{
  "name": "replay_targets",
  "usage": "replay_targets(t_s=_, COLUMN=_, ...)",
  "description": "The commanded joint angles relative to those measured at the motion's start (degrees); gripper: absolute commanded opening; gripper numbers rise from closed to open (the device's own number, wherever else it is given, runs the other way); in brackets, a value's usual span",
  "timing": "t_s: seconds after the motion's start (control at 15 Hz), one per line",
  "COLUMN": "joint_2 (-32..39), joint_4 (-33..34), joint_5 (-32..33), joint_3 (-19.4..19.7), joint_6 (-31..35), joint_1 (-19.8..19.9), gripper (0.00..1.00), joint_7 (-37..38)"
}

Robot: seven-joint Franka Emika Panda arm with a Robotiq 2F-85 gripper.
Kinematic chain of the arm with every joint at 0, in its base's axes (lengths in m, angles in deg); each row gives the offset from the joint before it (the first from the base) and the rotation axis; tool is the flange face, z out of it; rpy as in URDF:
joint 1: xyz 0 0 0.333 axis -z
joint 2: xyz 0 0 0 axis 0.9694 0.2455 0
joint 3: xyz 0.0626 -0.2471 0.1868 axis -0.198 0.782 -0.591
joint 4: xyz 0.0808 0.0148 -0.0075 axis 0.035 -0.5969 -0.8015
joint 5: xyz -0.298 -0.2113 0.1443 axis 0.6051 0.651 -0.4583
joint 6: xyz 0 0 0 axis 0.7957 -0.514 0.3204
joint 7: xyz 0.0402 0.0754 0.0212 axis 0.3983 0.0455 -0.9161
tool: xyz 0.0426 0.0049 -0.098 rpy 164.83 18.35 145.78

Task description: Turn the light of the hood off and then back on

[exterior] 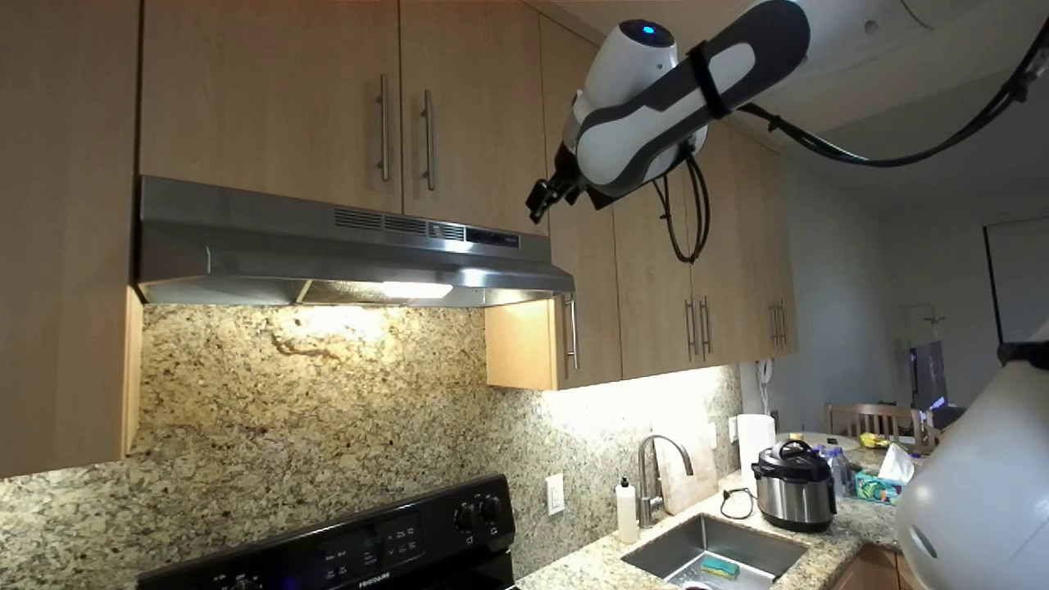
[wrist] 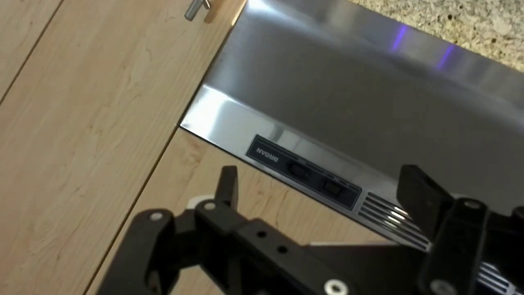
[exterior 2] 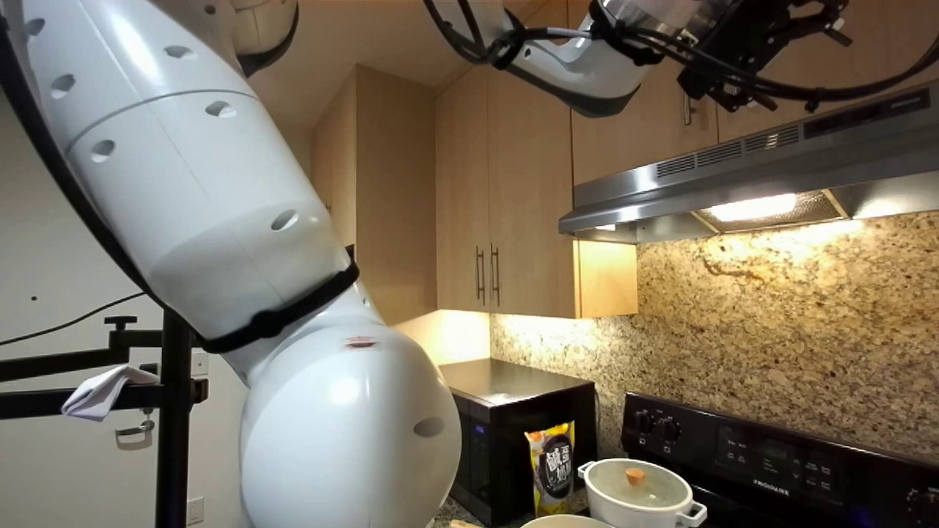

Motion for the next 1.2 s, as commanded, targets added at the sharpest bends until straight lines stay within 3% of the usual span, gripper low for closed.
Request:
replay_targets(t_s=0.0, joint_2=1.77, joint_4=0.26, joint_5=-3.41, joint_3=-0.12, joint_6=7.01, joint_1=1.27, gripper=1.0, joint_7=4.77)
replay_targets(t_s=0.2, joint_2=4.02, joint_4=0.92, joint_5=-5.61, joint_3=1.44, joint_6=12.73, joint_1=0.17, gripper=1.0, joint_7=6.04)
replay_targets(t_s=0.47, joint_2=8.27, joint_4=2.98, joint_5=-10.16, joint_3=3.09, joint_6=14.77, joint_1=-2.39, gripper=1.0, joint_7=2.0)
replay_targets(t_s=1.13, joint_2=12.85, joint_4=9.79, joint_5=-18.52, joint_3=15.34, joint_6=7.12, joint_1=-17.2, gripper=1.0, joint_7=-5.1)
